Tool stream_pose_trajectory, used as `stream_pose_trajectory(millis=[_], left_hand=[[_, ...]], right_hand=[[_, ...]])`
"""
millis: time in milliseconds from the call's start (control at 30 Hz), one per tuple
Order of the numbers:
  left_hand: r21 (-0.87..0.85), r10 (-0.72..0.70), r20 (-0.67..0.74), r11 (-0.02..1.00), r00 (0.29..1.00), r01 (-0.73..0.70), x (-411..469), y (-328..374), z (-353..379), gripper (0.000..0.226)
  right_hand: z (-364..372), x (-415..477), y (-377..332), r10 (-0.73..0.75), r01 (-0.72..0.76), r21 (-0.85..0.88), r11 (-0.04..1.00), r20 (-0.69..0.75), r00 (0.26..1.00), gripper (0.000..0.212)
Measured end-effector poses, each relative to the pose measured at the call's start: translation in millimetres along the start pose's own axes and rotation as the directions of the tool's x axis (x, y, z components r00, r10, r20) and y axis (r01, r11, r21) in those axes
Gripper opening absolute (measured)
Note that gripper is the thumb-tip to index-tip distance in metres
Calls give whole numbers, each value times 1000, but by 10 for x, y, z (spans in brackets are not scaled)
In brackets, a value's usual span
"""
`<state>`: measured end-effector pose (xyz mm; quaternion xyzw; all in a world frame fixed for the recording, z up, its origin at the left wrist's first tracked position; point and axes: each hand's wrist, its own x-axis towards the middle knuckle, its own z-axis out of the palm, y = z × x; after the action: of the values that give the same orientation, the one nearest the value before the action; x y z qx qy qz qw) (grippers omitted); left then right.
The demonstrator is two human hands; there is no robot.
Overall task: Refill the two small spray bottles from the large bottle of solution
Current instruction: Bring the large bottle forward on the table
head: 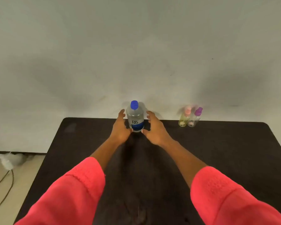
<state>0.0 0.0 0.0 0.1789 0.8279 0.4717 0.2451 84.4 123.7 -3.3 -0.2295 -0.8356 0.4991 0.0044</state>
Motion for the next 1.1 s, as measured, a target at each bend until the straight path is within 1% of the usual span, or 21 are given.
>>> stream_pose_trajectory(millis=[67, 167, 333, 433, 533, 667, 833, 1100], left_hand=[[-24, 47, 19, 999, 999, -47, 60, -12, 4, 78], [-9, 32, 46, 999, 998, -32, 121, -72, 26, 76], [82, 47, 25, 995, 999, -49, 185, -91, 28, 67], [140, 52, 45, 988, 998, -58, 177, -66, 2, 62], [194, 54, 73, 979, 996, -67, 160, -84, -19, 61], [246, 57, 109, 966, 992, -82, 63, -88, -36, 60], [258, 68, 112, 961, 991, -95, -215, -149, 7, 57], [266, 82, 127, 957, 989, -114, -747, -240, 65, 62]], right_hand=[[34, 91, -34, -59, 59, 26, 998, -16, 998, 80], [87, 197, -43, -97, 97, 35, 995, -2, 995, 78], [140, 260, 19, -94, 92, 105, 990, 12, 996, 73], [153, 242, 35, -71, 69, 94, 993, 16, 997, 69], [172, 196, 65, -80, 78, 77, 994, 19, 997, 68], [223, 66, 100, -71, 69, 85, 994, 23, 997, 64], [294, -205, 159, -72, 69, 109, 992, 17, 997, 64], [397, -722, 201, -85, 83, 81, 993, 14, 996, 64]])
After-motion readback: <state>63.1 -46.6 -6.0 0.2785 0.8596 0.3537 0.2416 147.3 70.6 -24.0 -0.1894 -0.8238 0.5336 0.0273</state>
